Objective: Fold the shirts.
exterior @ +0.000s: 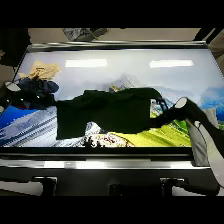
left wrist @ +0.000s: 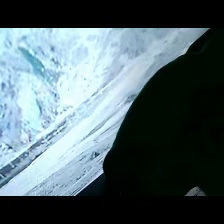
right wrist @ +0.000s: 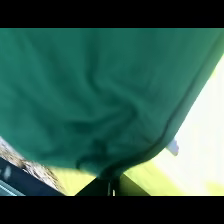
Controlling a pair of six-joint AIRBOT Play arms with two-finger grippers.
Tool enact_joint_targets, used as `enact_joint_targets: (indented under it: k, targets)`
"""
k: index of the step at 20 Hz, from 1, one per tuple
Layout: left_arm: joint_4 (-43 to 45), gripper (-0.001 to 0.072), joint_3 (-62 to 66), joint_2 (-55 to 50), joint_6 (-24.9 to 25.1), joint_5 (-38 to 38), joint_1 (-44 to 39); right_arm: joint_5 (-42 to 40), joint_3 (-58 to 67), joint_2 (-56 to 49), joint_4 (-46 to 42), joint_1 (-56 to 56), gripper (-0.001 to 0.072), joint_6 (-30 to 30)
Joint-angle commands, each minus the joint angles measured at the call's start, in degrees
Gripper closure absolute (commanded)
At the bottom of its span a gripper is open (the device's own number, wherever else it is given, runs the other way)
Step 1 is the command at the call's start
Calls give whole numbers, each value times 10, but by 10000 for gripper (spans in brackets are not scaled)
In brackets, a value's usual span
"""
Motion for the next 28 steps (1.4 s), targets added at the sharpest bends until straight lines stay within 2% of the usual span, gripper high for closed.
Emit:
enact_joint_targets:
  k: [1, 5, 7, 8, 10, 13, 15, 19, 21, 24, 26, 28]
  targets:
    - [-2, 672, 109, 75, -3, -5, 6, 4, 139, 88, -101, 3, 676, -6]
    - [6, 671, 361, 189, -59, 11, 5, -28, 411, 211, -299, 3, 675, -5]
    - [63, 671, 443, 260, -97, 64, 5, -30, 523, 266, -374, 3, 675, -4]
    - [89, 671, 435, 302, -125, 95, 5, -25, 553, 290, -386, 3, 675, -3]
    - [101, 671, 385, 385, -167, 111, 5, -17, 562, 339, -381, 3, 675, 3]
    - [98, 671, 313, 465, -172, 111, 5, 28, 562, 374, -384, 3, 674, 6]
    - [98, 671, 321, 477, -171, 111, 5, 36, 562, 382, -385, 3, 674, -3]
    - [106, 671, 336, 470, -163, 93, 5, 70, 562, 365, -385, 3, 674, -2]
    - [124, 671, 335, 443, -163, 31, 5, 136, 562, 327, -389, 3, 674, -2]
    - [129, 672, 331, 345, -143, -96, 4, 236, 558, 220, -396, 3, 675, 0]
    - [130, 671, 299, 266, -113, -120, -9, 264, 544, 128, -392, 3, 675, 0]
    - [131, 671, 247, 184, -94, -115, -25, 250, 523, 31, -377, 3, 675, 3]
